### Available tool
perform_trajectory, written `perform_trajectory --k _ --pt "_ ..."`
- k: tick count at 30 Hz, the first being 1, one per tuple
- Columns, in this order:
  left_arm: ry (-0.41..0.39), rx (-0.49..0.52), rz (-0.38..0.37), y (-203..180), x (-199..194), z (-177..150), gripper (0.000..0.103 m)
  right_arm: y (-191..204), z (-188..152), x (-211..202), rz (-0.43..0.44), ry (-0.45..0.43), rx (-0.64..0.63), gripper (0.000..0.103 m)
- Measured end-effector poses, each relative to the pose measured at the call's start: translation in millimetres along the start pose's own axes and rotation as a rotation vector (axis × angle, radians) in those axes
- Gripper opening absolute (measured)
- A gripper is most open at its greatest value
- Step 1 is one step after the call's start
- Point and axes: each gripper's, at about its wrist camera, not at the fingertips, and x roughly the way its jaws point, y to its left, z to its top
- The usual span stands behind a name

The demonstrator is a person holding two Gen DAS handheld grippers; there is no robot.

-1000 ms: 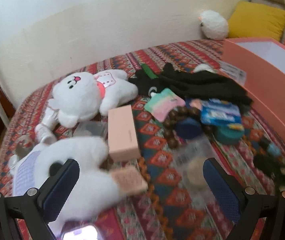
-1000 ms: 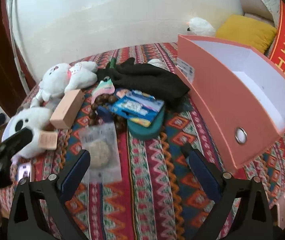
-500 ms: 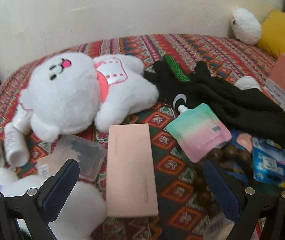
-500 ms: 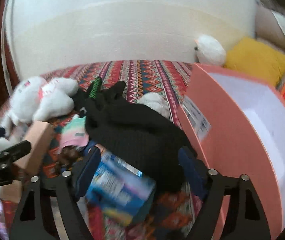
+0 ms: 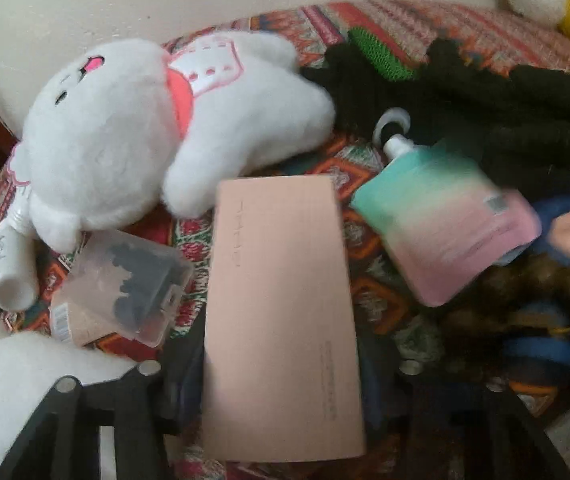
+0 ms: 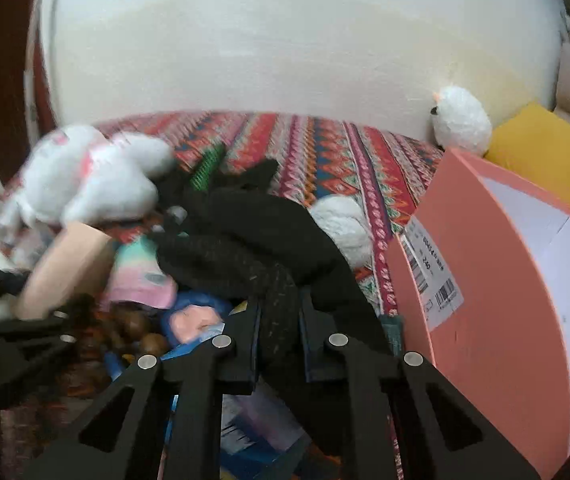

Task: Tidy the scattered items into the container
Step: 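Reach the left tool to the pink box while the right tool reaches the black glove, then carry the pink box with the left tool while the right tool carries the black glove into the box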

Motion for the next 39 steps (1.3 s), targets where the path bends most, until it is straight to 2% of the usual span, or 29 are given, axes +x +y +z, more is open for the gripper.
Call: perform_trajectory --k 4,9,15,18,26,32,39 --pt "-0.052 -0.024 -0.011 -1.6 -22.4 -1.9 0.052 -1.3 -4.1 -48.6 0.044 -0.055 0.027 0.015" --pt "-0.175 -0.054 -0.046 5.8 -81.3 -8.6 0.052 -2.9 -9.2 -109.3 0.099 -0.123 0.060 0.015" --pt "-0.289 -0.086 -0.122 20.3 -159.0 -28.5 0.052 -7.7 -23.9 -185.9 0.139 -0.204 0.083 0.015" --pt "-0.329 -0.104 -0.185 23.7 -195.7 -41.4 0.052 -12.3 -32.8 -228.1 0.142 -0.255 0.081 0.015" --pt "-0.428 -0.097 -0.328 23.1 -265.5 -71.4 0.052 -33.8 -56.7 -332.2 0.122 -0.411 0.104 0.015" --pt "-0.494 -0.022 -0.369 -11.7 -308.3 -69.9 0.052 -70.3 -73.8 -385.1 0.060 -0.506 0.163 0.015" --pt "-0.528 0.123 -0.461 -98.1 -324.1 -29.0 0.052 -144.4 -85.9 -404.8 -0.077 -0.568 0.250 0.015"
